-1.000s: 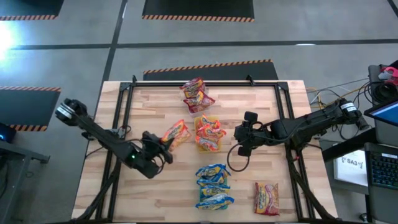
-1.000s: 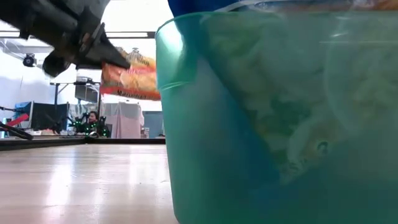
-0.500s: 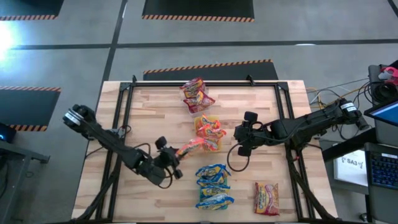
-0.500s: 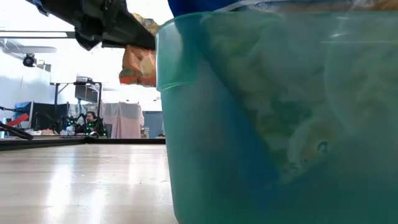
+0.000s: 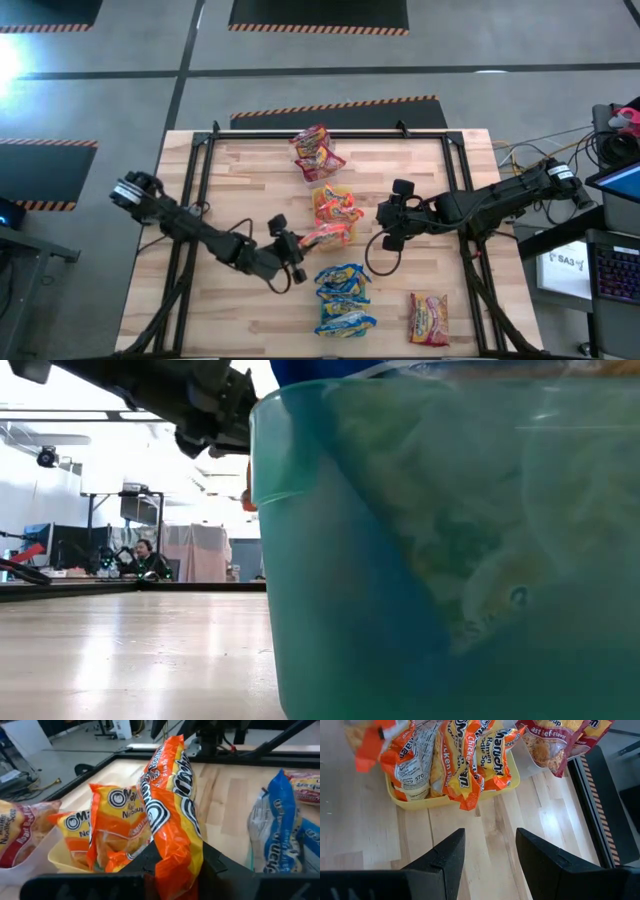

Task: Sort Maruchan noodles
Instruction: Put the orange noodle pack into the yellow bin

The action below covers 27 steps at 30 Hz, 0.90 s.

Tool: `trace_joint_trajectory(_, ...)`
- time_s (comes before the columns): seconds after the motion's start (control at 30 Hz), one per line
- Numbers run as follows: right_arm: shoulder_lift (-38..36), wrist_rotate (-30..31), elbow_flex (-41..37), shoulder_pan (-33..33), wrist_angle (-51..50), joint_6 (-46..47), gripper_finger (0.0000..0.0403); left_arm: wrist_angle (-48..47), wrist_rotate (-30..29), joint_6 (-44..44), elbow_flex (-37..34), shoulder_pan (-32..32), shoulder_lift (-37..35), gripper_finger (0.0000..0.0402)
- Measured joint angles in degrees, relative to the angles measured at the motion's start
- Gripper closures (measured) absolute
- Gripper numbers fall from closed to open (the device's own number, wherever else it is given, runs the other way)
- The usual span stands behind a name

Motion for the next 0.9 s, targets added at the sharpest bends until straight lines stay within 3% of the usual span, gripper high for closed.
trace_joint_trajectory(0.7,0.0,0.0,0.0,0.0,0.0,0.0,0.0236,5.1,1.6,8.6,0.0,11.8,3.3,0.0359)
trace_joint_trajectory(0.9,0.0,0.0,-0.1,0.0,0.0,0.0,0.0236,11.9,1.9,12.5,-0.1,11.6,3.4,0.0359)
